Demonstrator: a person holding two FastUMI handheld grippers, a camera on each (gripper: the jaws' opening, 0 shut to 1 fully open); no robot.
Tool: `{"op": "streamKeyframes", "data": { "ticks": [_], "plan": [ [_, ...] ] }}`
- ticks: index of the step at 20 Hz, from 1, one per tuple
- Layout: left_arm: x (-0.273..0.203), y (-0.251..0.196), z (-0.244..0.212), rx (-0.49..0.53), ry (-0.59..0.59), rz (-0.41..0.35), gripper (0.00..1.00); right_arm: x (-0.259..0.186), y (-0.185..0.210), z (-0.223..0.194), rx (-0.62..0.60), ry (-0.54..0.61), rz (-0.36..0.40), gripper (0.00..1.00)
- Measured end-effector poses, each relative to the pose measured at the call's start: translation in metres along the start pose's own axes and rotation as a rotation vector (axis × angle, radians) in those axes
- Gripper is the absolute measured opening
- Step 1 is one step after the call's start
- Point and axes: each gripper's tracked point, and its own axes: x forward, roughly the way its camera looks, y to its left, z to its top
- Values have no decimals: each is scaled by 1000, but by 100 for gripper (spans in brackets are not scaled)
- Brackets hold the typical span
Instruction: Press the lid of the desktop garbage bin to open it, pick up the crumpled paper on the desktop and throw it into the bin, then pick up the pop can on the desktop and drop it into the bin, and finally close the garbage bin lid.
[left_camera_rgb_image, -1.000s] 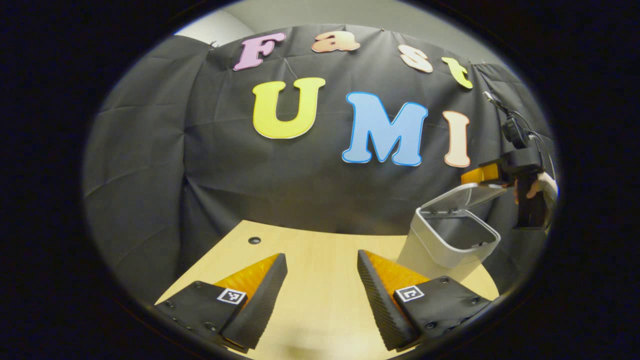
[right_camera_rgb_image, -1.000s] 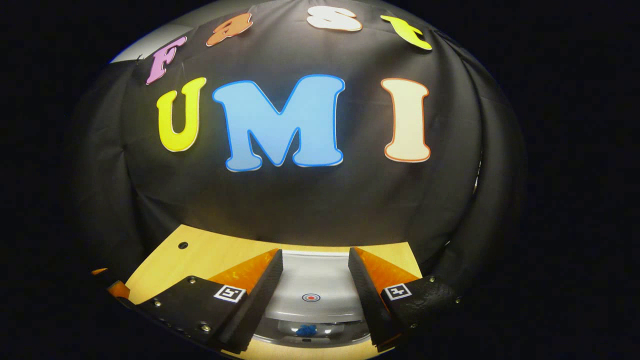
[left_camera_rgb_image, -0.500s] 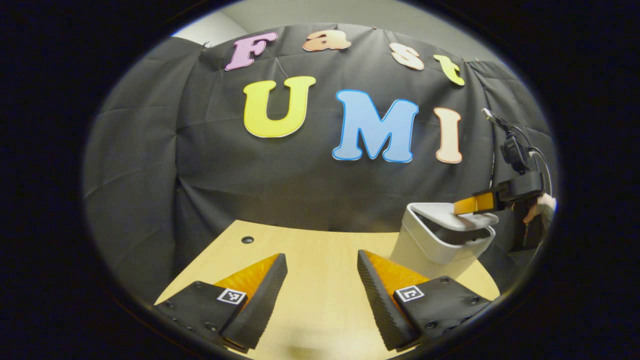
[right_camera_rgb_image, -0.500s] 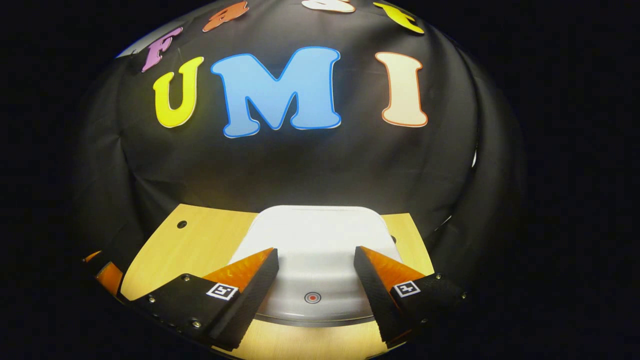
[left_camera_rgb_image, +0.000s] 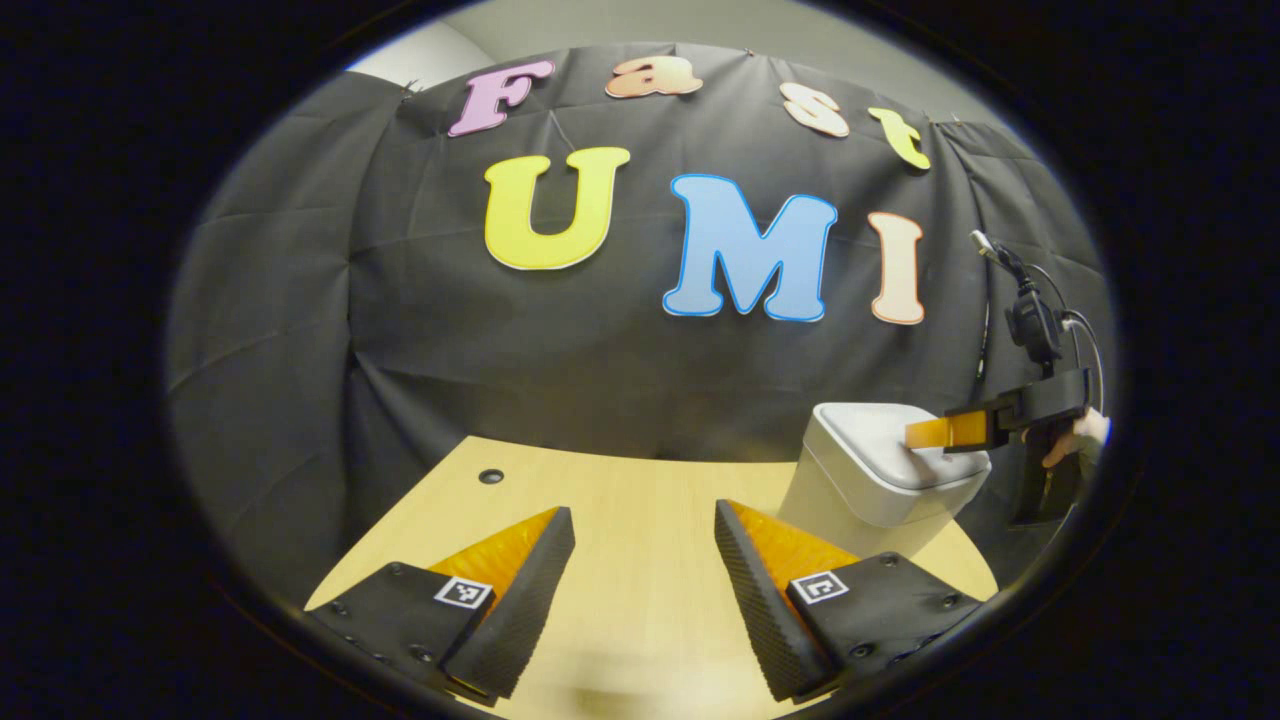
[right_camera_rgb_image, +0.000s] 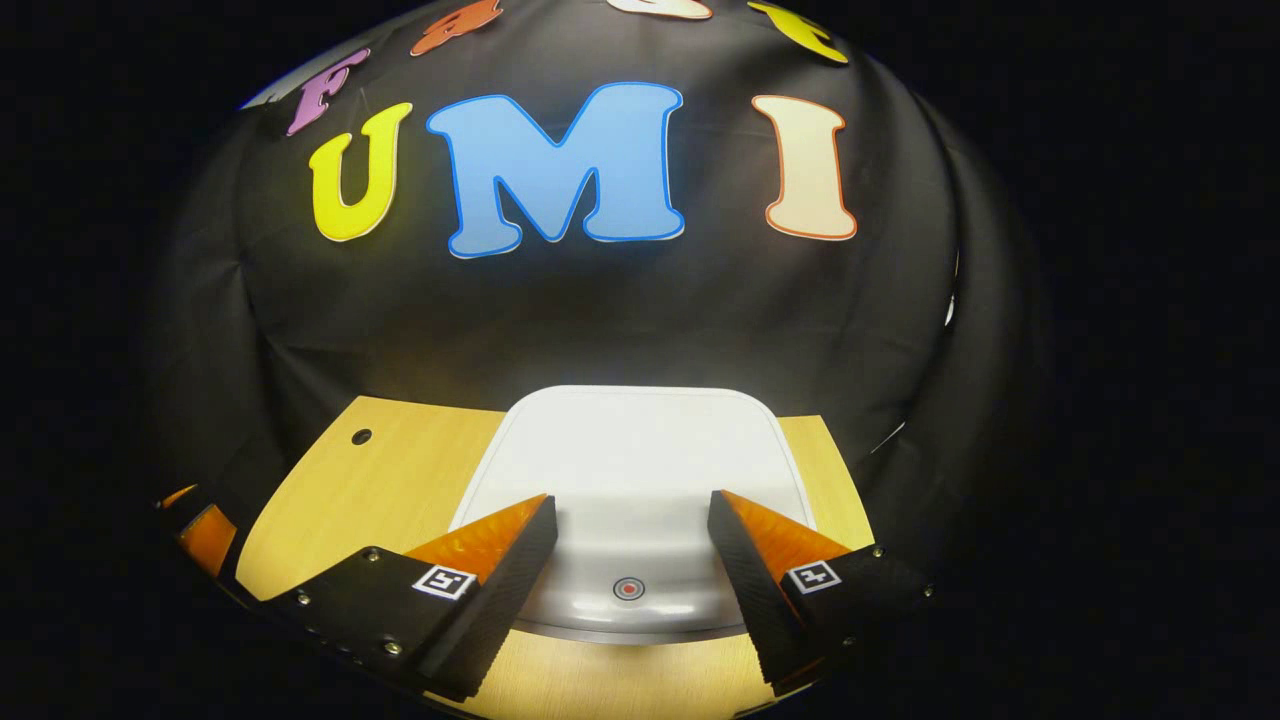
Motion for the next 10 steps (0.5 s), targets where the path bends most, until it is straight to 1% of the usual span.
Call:
{"op": "streamKeyframes", "data": {
  "ticks": [4, 10],
  "plan": [
    [4, -3, -2, -6, 5, -10, 94, 0, 0, -2, 1, -1, 7, 98],
    [7, -9, -6, -8, 15, -24, 94, -1, 1, -6, -16, -65, -5, 98]
  ]
}}
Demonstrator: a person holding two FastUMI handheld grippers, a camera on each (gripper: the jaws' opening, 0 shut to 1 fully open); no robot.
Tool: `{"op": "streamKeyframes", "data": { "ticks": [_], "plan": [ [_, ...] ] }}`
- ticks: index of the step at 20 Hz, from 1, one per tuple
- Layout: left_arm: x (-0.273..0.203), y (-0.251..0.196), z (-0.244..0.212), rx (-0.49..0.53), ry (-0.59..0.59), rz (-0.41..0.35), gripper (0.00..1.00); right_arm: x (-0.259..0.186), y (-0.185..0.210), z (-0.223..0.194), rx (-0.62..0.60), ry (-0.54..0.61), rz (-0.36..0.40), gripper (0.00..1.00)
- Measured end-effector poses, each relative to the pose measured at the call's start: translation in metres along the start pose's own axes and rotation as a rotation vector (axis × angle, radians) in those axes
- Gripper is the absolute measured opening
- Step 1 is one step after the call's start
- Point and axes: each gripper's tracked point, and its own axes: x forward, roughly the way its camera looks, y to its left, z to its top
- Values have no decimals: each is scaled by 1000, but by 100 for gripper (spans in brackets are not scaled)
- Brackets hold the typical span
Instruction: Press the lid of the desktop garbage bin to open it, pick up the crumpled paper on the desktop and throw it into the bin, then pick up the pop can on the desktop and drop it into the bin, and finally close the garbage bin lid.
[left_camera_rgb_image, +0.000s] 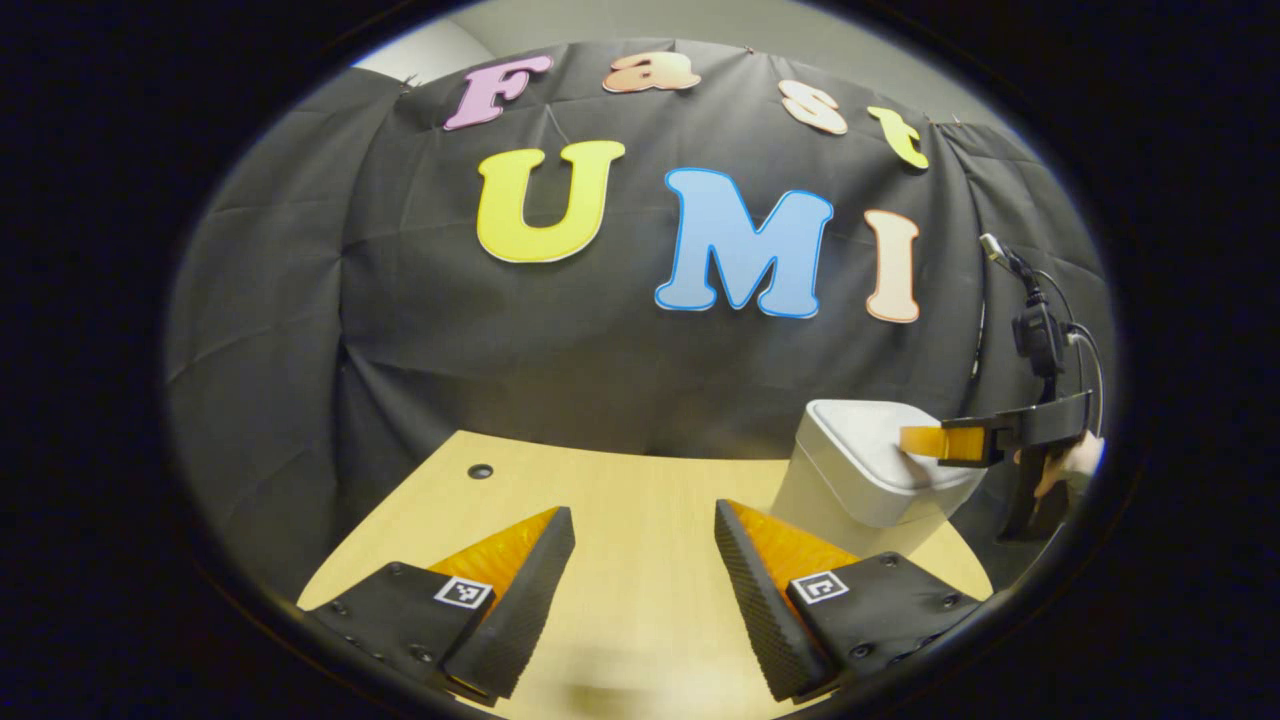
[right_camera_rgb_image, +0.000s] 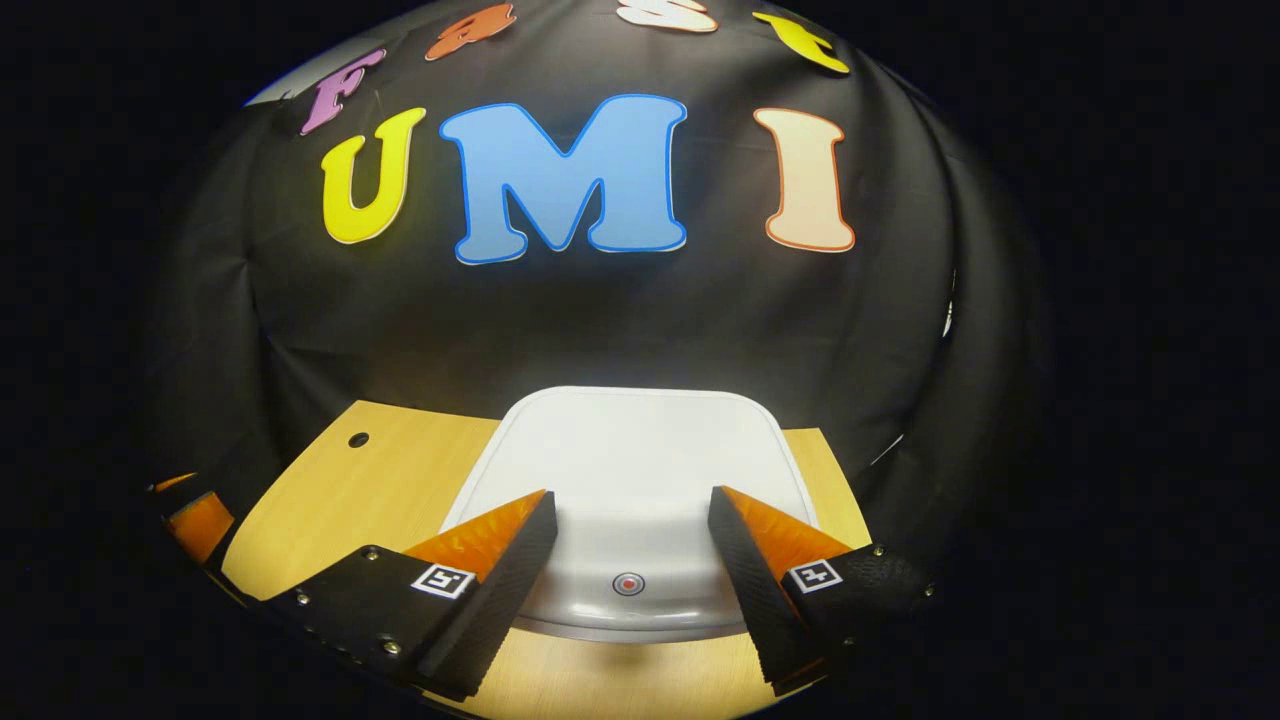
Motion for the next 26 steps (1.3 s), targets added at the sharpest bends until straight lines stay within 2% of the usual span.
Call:
{"op": "streamKeyframes", "data": {
  "ticks": [14, 26],
  "plan": [
    [-6, -6, 3, 21, -13, -11, 94, -2, 0, -4, 12, -79, -4, 99],
    [-7, -2, 18, 24, -38, -2, 92, -5, -1, 1, 27, -55, -24, 97]
  ]
}}
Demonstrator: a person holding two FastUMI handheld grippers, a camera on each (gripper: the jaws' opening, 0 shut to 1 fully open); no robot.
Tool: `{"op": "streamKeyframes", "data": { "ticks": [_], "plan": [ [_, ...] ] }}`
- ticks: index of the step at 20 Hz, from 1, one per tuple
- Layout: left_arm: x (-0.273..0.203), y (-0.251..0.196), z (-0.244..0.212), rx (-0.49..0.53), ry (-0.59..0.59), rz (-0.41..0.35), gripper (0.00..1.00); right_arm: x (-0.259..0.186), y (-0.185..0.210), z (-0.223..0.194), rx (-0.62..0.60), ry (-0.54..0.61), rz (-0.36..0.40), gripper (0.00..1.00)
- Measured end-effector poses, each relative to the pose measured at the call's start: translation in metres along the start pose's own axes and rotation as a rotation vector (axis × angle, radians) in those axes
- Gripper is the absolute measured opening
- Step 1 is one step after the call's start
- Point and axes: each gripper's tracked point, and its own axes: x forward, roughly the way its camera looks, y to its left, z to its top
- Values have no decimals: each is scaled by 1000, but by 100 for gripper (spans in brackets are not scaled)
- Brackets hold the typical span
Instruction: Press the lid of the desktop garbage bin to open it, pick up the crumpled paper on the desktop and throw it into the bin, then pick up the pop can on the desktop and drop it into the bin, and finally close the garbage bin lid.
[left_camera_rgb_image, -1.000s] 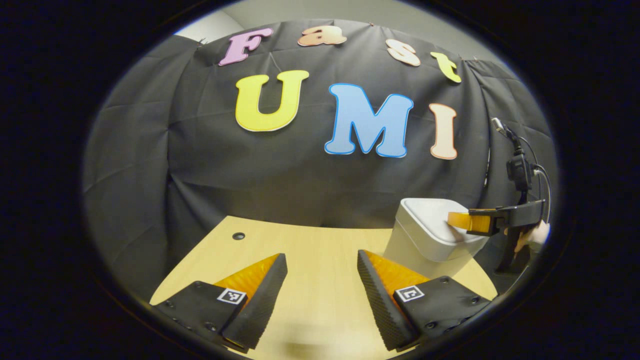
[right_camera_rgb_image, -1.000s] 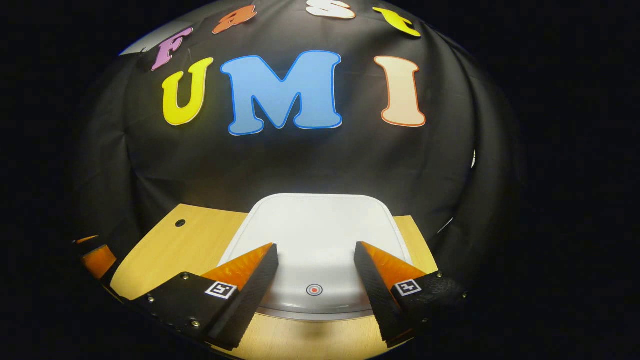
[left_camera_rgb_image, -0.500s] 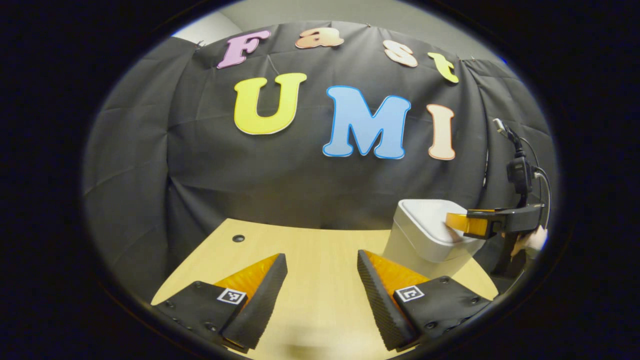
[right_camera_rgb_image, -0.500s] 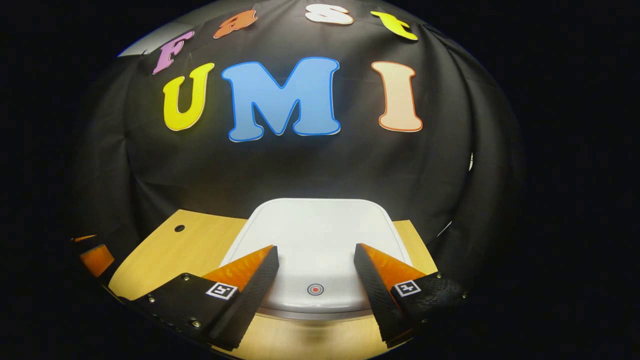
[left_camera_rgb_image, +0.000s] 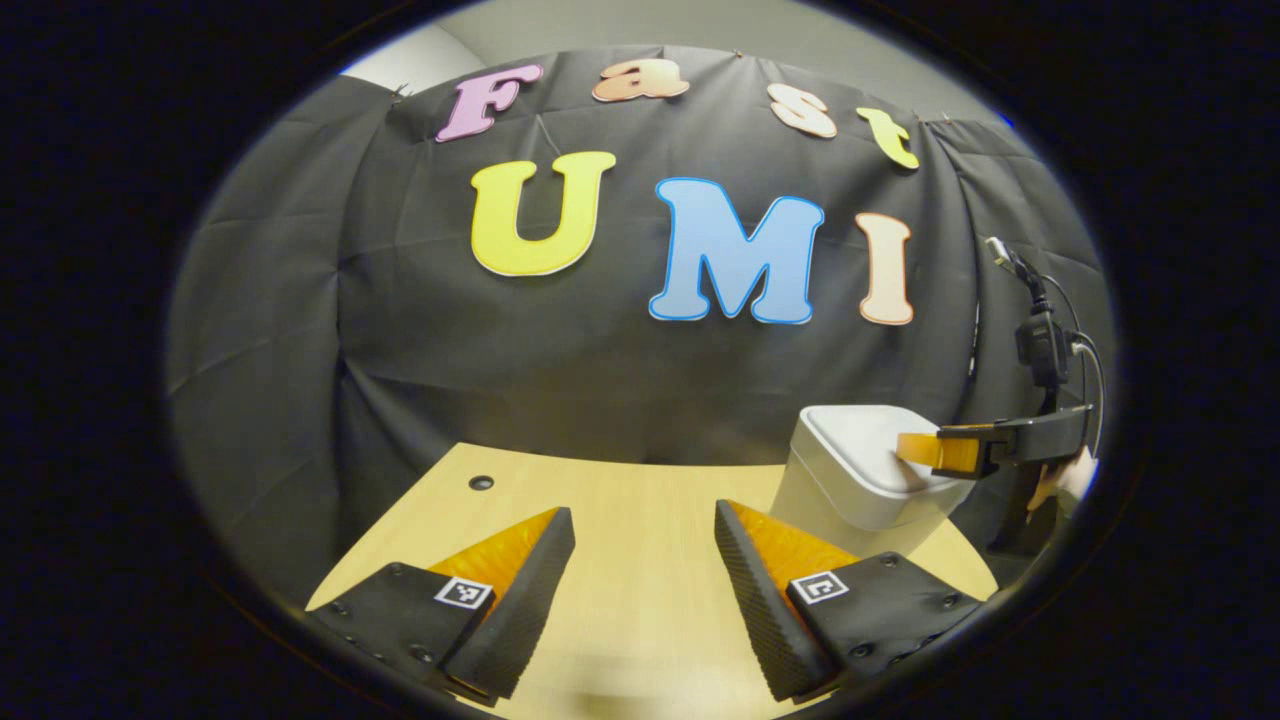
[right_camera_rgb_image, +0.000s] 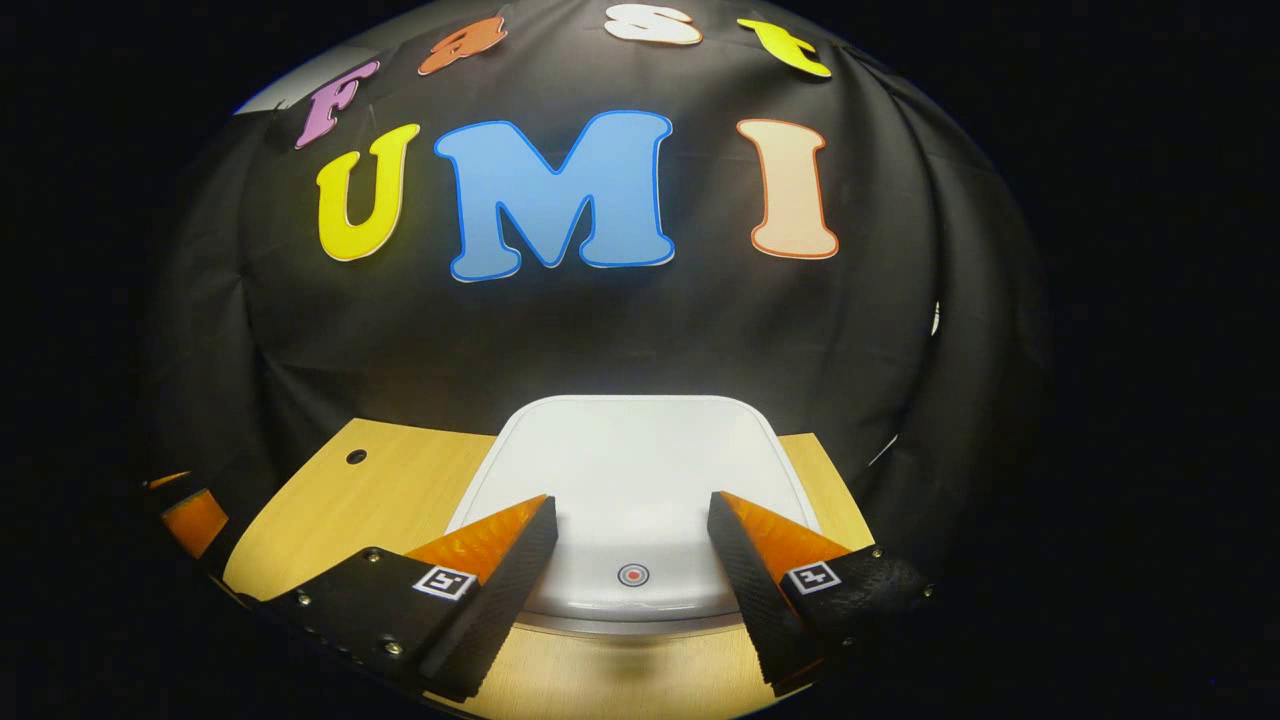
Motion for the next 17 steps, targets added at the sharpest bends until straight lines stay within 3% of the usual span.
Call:
{"op": "streamKeyframes", "data": {
  "ticks": [6, 10, 14, 16, 17],
  "plan": [
    [5, -7, 38, 34, -74, -16, 94, -26, 2, 23, -10, -87, -4, 97],
    [-6, -19, 82, 40, -181, -32, 94, -67, 2, 63, -14, -271, -7, 97],
    [-25, -34, 112, 130, -282, -24, 93, -113, 8, 97, -6, -475, -1, 100],
    [-35, -46, 120, 142, -315, -39, 94, -129, 14, 101, -1, -523, 10, 96],
    [-40, -49, 125, 137, -330, -44, 93, -135, 15, 100, -2, -538, 12, 100]
  ]
}}
